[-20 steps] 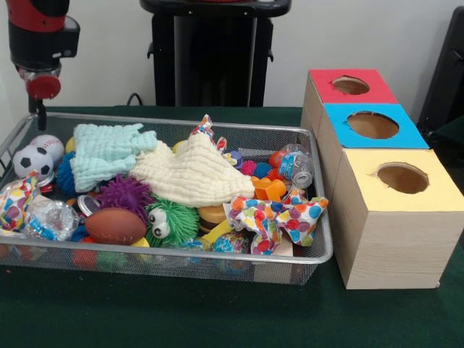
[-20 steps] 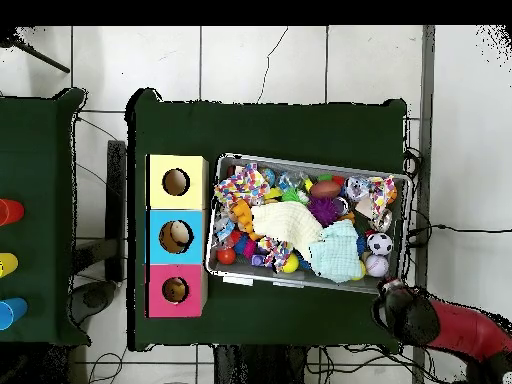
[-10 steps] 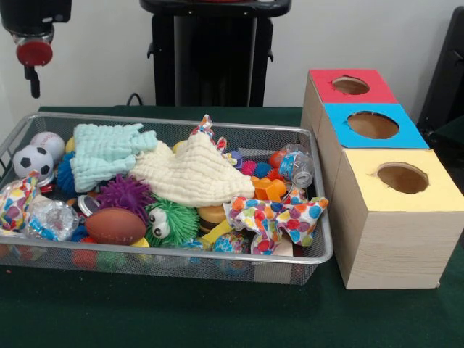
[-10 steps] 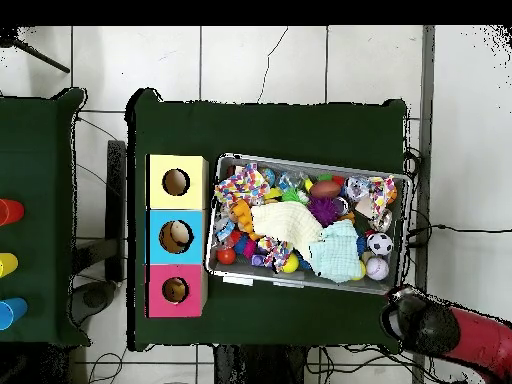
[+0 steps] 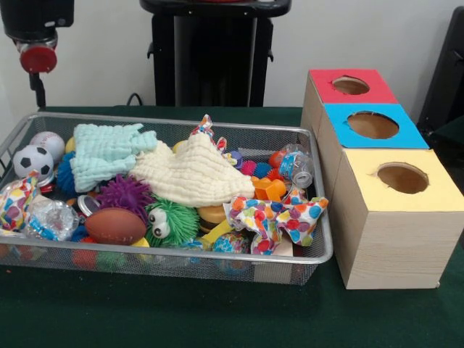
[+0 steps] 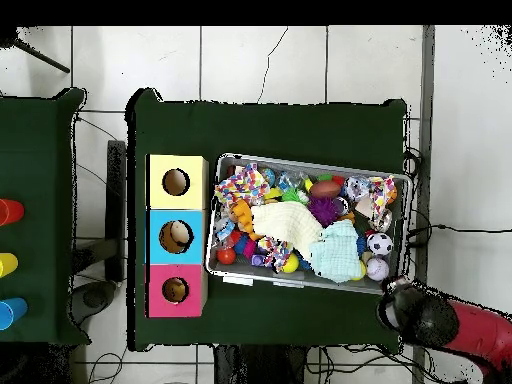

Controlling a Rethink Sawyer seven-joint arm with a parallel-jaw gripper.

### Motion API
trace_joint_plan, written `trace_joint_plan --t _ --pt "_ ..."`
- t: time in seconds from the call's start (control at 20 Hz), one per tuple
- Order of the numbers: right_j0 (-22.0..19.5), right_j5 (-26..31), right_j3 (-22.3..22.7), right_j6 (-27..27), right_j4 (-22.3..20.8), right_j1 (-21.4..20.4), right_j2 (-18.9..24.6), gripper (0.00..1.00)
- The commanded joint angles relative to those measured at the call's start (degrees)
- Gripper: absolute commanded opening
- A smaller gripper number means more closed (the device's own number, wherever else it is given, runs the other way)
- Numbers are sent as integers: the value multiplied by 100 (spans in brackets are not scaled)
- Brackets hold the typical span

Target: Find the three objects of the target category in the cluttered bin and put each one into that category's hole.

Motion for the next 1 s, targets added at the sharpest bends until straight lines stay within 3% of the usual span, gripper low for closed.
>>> trace_joint_plan --t 0.05,0.55,1.0 --pt "-2 81 -107 -1138 130 314 864 100" --pt "38 64 -355 -1023 -46 503 933 100" --pt "178 -615 -977 -727 -687 1285 627 100"
